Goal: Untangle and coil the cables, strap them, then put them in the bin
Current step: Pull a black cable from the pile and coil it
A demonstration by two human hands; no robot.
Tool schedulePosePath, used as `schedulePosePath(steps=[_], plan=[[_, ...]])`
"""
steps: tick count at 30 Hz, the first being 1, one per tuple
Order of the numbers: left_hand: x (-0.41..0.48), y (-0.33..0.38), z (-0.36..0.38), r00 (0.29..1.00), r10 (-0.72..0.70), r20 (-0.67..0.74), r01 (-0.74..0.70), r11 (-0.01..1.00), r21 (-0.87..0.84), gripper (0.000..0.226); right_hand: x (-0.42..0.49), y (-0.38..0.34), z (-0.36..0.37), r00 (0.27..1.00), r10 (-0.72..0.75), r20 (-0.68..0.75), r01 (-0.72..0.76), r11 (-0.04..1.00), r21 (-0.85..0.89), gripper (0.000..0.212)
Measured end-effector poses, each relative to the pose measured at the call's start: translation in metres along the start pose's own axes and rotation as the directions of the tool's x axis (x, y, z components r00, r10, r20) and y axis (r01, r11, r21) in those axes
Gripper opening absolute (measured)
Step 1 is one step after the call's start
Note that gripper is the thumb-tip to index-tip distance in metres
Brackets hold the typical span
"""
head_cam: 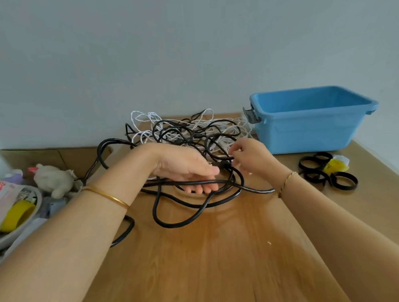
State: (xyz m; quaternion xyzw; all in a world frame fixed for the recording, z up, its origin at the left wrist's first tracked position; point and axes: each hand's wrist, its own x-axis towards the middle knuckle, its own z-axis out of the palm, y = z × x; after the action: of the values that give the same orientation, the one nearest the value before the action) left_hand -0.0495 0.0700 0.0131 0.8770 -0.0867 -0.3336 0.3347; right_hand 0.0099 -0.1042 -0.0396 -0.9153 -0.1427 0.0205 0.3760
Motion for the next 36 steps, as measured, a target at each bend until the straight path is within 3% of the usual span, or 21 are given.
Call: schedulePosePath(steps=[3, 7, 10, 13, 16, 18, 20, 22, 24, 27, 32, 36], plan=[[-0.001, -0.006, -0.004, 0.994, -0.105, -0.018, 0.106, 0.992, 0.062, 0.032, 0.005, 0.006, -0.002, 0.979, -0.037, -0.203, 0.012, 0.992, -0.125, 0.021], [0.003, -0.006, -0.008, 0.978, -0.075, -0.195, 0.092, 0.992, 0.083, 0.020, 0.020, 0.015, -0.001, 0.994, 0.039, -0.103, -0.078, 0.910, -0.407, 0.036], [0.008, 0.000, -0.009, 0.935, -0.019, -0.354, 0.037, 0.998, 0.045, 0.015, 0.026, 0.024, 0.008, 0.995, 0.082, -0.048, -0.092, 0.963, -0.252, 0.044], [0.019, 0.003, -0.011, 0.847, 0.012, -0.531, -0.002, 1.000, 0.020, 0.017, 0.026, 0.030, 0.011, 0.986, 0.079, -0.150, -0.094, 0.991, -0.097, 0.046], [0.029, 0.004, -0.012, 0.767, -0.057, -0.639, -0.026, 0.992, -0.119, 0.013, 0.023, 0.030, 0.007, 0.974, 0.009, -0.227, -0.015, 1.000, -0.021, 0.058], [0.033, 0.006, -0.012, 0.768, -0.103, -0.632, -0.071, 0.967, -0.244, 0.012, 0.021, 0.024, -0.001, 0.967, -0.072, -0.242, 0.086, 0.995, 0.048, 0.052], [0.035, 0.007, -0.013, 0.794, -0.122, -0.596, -0.156, 0.906, -0.393, 0.031, 0.017, 0.013, -0.012, 0.957, -0.141, -0.253, 0.174, 0.978, 0.113, 0.040], [0.037, 0.008, -0.013, 0.805, -0.080, -0.589, -0.257, 0.846, -0.466, 0.030, 0.014, 0.003, -0.022, 0.953, -0.147, -0.264, 0.204, 0.958, 0.202, 0.040], [0.039, 0.008, -0.010, 0.776, -0.050, -0.629, -0.337, 0.809, -0.481, 0.018, 0.015, -0.002, -0.028, 0.967, -0.105, -0.233, 0.181, 0.924, 0.336, 0.037], [0.047, 0.008, -0.008, 0.732, -0.048, -0.680, -0.388, 0.792, -0.472, 0.023, 0.023, -0.002, -0.032, 0.983, -0.081, -0.167, 0.145, 0.895, 0.422, 0.019], [0.057, 0.002, -0.008, 0.760, 0.030, -0.649, -0.391, 0.819, -0.420, 0.044, 0.040, 0.000, -0.031, 0.975, -0.026, -0.220, 0.131, 0.869, 0.478, 0.018], [0.060, 0.005, -0.007, 0.871, 0.112, -0.478, -0.377, 0.775, -0.507, 0.025, 0.041, -0.007, -0.032, 0.981, -0.089, -0.170, 0.166, 0.836, 0.522, 0.019]])
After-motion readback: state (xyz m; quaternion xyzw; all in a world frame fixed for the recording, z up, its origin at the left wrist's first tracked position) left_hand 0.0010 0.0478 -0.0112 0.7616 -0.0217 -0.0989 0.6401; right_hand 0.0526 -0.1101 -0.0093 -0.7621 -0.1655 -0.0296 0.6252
